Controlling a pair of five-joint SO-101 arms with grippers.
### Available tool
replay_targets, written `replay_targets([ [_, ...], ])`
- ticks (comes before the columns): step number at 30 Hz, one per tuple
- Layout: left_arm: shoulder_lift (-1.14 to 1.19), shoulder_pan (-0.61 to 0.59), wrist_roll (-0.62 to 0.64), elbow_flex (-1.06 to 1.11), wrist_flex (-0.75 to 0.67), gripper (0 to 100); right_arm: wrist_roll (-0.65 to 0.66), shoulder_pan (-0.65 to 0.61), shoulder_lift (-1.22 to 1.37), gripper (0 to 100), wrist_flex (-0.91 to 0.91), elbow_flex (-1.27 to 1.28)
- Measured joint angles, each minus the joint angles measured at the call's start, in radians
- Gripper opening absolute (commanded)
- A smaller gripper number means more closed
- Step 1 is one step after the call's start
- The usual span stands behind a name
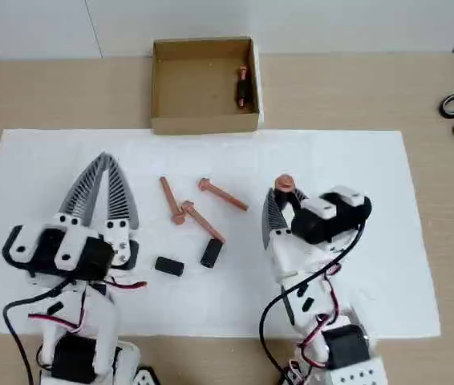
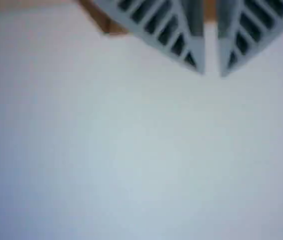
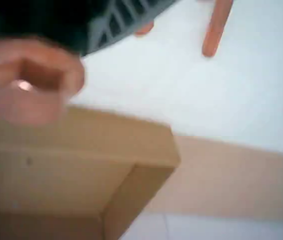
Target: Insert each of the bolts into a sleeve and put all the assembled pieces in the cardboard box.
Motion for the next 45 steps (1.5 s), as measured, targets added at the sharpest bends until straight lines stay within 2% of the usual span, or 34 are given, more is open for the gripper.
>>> replay_targets([
  [6, -0.005, -0.023, 0.0, 0.009, 0.017, 1, 0.298, 0.012, 0.084, 0.4, 0.071, -0.158],
  [10, -0.008, -0.025, -0.002, 0.011, 0.017, 1, 0.348, 0.044, 0.255, 0.4, 0.066, -0.262],
  [13, -0.008, -0.025, -0.002, 0.011, 0.017, 1, 0.354, 0.055, 0.44, 0.4, -0.009, -0.358],
  [20, -0.008, -0.025, -0.002, 0.011, 0.02, 1, 0.354, 0.052, 0.973, 0.4, -0.364, -0.621],
  [22, -0.008, -0.025, -0.002, 0.011, 0.02, 1, 0.354, 0.052, 1.131, 0.4, -0.416, -0.721],
  [33, -0.008, -0.025, -0.002, 0.011, 0.02, 1, 0.319, 0.052, 1.906, 0.4, -0.506, -1.372],
  [45, -0.008, -0.025, -0.002, 0.011, 0.02, 1, 0.247, 0.017, 2.572, 0.4, -0.539, -2.101],
])
